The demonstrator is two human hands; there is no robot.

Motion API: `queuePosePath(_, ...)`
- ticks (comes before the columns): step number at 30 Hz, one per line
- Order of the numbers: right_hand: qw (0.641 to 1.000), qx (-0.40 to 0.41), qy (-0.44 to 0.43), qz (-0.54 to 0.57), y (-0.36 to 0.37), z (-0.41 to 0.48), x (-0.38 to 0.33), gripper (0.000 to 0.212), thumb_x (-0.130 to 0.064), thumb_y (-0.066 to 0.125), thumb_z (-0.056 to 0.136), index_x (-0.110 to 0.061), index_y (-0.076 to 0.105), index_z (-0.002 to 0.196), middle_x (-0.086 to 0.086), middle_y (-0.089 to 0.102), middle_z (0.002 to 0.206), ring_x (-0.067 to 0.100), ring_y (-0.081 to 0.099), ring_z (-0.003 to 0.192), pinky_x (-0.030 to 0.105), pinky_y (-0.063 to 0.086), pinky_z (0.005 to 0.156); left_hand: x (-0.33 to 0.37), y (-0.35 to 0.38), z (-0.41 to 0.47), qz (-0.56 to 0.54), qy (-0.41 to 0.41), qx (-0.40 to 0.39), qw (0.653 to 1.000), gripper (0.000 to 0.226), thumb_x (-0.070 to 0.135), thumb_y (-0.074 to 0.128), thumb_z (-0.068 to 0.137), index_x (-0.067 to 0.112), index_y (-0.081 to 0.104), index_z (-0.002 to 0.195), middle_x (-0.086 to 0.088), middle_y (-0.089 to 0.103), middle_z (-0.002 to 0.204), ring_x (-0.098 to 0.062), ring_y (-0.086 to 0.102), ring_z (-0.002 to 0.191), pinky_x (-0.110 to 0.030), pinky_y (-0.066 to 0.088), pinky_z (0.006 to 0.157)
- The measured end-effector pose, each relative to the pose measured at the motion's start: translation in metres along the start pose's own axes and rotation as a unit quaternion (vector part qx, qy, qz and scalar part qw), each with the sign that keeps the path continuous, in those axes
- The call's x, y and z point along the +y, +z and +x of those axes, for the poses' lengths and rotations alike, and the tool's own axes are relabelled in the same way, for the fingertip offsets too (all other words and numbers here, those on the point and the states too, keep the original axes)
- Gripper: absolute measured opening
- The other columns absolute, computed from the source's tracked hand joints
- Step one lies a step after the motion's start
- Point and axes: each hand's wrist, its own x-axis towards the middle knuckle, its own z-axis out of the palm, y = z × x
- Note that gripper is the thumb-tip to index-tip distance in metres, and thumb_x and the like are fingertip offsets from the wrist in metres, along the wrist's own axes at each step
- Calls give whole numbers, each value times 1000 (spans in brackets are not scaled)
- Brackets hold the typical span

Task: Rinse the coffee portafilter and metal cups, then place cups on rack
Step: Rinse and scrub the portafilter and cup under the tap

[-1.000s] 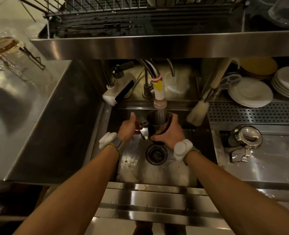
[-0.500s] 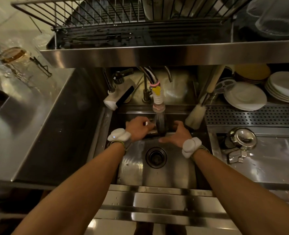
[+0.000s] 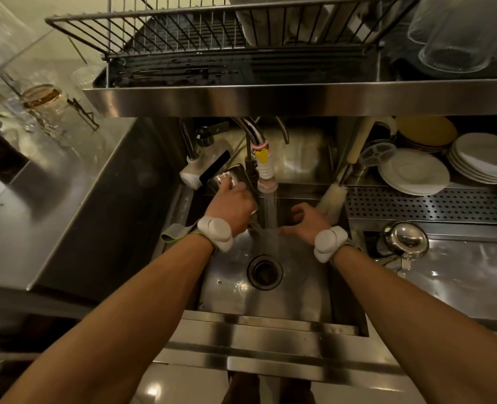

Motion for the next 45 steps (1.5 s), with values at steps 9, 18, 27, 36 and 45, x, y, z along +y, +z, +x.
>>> queuePosePath(9,1000,-19,-8,-21,-3,-5,1,68,-40,81,66,-15,52,122,6,61,117,18,58,99,25,45,77,9,1,3,-246,-232,-44,940,22,36,53,86,19,66,90,-3,67,99,-25,56,101,-42,27,93)
queuePosePath(18,995,-40,3,97,25,-2,3,101,-52,84,52,-20,37,135,-5,55,120,8,52,96,12,38,68,30,44,7,-760,-456,-43,460,23,24,56,91,9,65,76,-6,56,65,-16,51,58,-30,44,64)
queuePosePath(27,991,-37,44,119,27,17,-14,110,-41,86,56,-13,24,143,6,47,137,24,51,119,37,44,99,11,53,8,-827,-417,-94,366,30,31,45,97,15,54,74,8,43,39,-9,44,46,-42,43,79)
queuePosePath(36,979,17,89,184,35,10,-7,102,-38,87,54,-12,34,136,4,56,124,22,57,104,33,49,87,-1,74,-6,-739,-446,-169,476,58,64,22,92,22,61,87,-1,67,82,-18,63,77,-35,46,69)
queuePosePath(45,924,-36,164,344,41,9,2,91,-48,78,56,-13,37,130,11,62,109,27,64,92,37,53,81,22,77,6,-760,-371,-207,493,35,49,43,91,25,66,82,3,68,88,-19,62,93,-32,48,72)
